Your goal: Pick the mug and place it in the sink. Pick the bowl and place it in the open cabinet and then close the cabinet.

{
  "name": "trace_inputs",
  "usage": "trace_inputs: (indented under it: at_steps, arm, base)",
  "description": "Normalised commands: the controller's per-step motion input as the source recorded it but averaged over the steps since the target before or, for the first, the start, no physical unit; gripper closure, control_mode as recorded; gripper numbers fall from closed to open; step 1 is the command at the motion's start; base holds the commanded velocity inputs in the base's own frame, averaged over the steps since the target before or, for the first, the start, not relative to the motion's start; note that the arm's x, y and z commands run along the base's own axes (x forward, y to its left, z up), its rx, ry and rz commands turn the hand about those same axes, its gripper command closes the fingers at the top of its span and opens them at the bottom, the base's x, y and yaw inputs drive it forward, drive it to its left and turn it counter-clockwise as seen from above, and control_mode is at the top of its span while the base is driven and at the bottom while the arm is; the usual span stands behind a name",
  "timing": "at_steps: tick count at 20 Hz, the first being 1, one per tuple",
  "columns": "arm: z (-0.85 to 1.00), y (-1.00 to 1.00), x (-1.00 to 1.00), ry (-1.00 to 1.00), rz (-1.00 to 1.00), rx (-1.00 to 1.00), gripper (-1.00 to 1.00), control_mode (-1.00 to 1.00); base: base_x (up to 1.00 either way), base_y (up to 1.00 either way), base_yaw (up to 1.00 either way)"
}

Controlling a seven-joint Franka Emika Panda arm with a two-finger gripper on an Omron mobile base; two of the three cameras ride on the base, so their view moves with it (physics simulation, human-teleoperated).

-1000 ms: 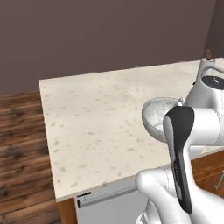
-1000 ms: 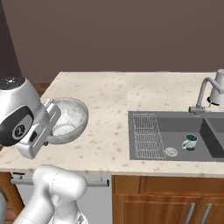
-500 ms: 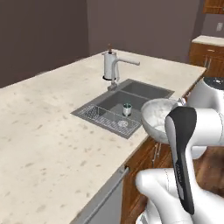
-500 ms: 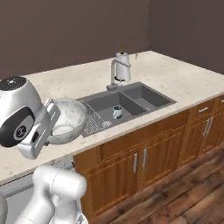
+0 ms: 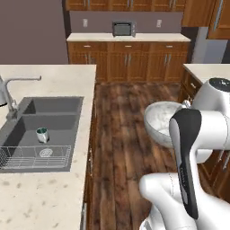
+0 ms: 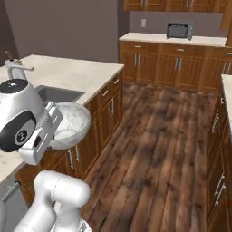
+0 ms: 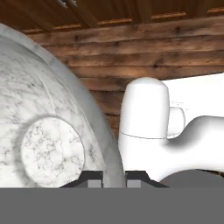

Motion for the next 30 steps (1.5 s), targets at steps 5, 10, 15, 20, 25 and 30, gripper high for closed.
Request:
trace_inputs:
  at_steps: [5,10,15,20,25,30]
  arm:
    - [0.00,0.00,0.00,0.00,0.00,0.00,1.00,1.00]
    - [0.00,0.00,0.00,0.00,0.00,0.00,1.00,1.00]
    - [0.00,0.00,0.00,0.00,0.00,0.00,1.00,1.00]
    - [0.00,0.00,0.00,0.00,0.00,0.00,1.00,1.00]
    - [0.00,0.00,0.00,0.00,0.00,0.00,1.00,1.00]
    - [0.00,0.00,0.00,0.00,0.00,0.00,1.00,1.00]
  base:
    - [0.00,0.00,-0.99]
    - [0.00,0.00,-0.96]
    - [0.04,0.37,-0.85]
    - [0.91,1.00,-0.50]
    - [0.94,1.00,-0.36]
    - [0.68,1.00,-0.32]
